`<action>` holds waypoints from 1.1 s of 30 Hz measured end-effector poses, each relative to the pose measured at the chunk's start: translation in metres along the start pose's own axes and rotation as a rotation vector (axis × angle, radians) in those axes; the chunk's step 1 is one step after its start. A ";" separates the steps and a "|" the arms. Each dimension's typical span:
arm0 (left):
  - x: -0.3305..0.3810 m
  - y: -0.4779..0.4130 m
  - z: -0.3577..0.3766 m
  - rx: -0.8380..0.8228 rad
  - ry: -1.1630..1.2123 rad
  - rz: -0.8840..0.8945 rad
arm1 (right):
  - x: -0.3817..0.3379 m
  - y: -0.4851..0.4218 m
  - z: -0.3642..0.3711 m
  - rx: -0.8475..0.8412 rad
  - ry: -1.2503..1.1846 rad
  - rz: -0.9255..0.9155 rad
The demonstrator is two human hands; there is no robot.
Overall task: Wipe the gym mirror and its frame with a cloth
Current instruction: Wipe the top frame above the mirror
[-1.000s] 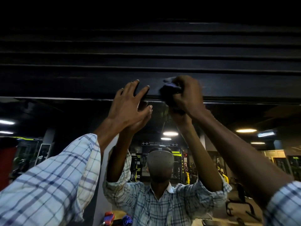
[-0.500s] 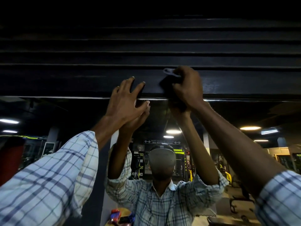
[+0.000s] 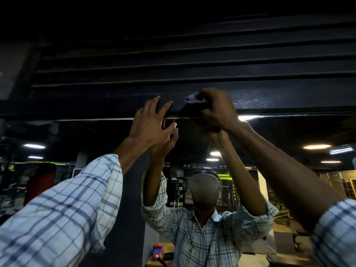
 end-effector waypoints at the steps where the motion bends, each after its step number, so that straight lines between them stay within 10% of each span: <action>1: -0.007 0.001 0.000 -0.010 -0.011 0.002 | -0.007 -0.001 0.005 -0.039 -0.003 -0.010; 6: -0.041 0.005 0.002 -0.030 -0.025 0.000 | -0.018 -0.010 0.021 0.249 0.031 0.131; 11: -0.074 0.007 0.009 -0.012 -0.027 0.005 | -0.037 -0.019 0.058 -0.121 -0.062 -0.015; 16: -0.102 0.011 0.018 0.017 -0.025 0.015 | -0.052 -0.026 0.081 0.270 -0.034 0.082; 20: -0.131 0.013 0.026 0.035 -0.046 0.015 | -0.074 -0.035 0.115 -0.037 -0.028 -0.069; 25: -0.173 0.020 0.038 0.082 -0.045 0.018 | -0.083 -0.045 0.134 0.256 -0.039 -0.011; 30: -0.218 0.027 0.047 0.088 -0.039 -0.006 | -0.108 -0.066 0.174 -0.133 -0.037 -0.149; 33: -0.244 0.032 0.053 0.118 -0.054 0.024 | -0.112 -0.075 0.183 0.132 -0.004 -0.082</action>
Point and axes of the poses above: each hand's wrist, its own y-axis away from the middle knuckle, its own z-axis out of the palm, x = y × z, the point moved 2 cm from there along -y, towards the middle knuckle, and after that the axes turned 10 degrees about -y, right-handed, at the moved point
